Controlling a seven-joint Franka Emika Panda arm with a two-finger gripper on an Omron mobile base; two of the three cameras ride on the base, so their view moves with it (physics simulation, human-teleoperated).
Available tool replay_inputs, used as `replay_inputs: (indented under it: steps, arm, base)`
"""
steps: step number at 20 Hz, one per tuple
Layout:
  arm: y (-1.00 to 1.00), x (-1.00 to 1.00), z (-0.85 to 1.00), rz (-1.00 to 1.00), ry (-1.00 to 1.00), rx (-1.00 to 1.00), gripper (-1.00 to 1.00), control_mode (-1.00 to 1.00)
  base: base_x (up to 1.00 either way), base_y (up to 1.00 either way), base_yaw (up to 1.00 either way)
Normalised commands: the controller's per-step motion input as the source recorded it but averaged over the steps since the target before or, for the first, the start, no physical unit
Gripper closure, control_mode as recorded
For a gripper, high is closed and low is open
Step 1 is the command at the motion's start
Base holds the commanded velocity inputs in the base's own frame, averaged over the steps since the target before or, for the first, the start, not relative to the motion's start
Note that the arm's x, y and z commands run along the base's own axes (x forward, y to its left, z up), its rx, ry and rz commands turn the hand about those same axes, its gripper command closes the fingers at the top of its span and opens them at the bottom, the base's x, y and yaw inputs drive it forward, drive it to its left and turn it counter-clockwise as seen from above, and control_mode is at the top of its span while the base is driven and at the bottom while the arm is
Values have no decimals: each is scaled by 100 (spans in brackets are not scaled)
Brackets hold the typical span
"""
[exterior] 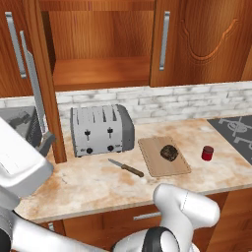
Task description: Pick the bread, place it on the cutting board, pick the jam, place it on the counter, and close the cabinet.
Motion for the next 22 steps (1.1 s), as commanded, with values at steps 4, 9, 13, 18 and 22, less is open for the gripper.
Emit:
replay_inputs:
  steps: [4, 9, 13, 18, 22]
  arm:
    - [13, 23, 0, 0, 0, 0, -100, -100]
    - [13, 22, -3, 0, 0, 0, -100, -100]
    - [5, 22, -7, 0, 0, 0, -100, -100]
    - [0, 20, -11, 0, 0, 0, -100, -100]
    - [0, 24, -12, 0, 0, 0, -100, -100]
  base:
    - [0, 0, 0]
    - [0, 0, 0]
    - [0, 0, 0]
    - [0, 0, 0]
    - [0, 0, 0]
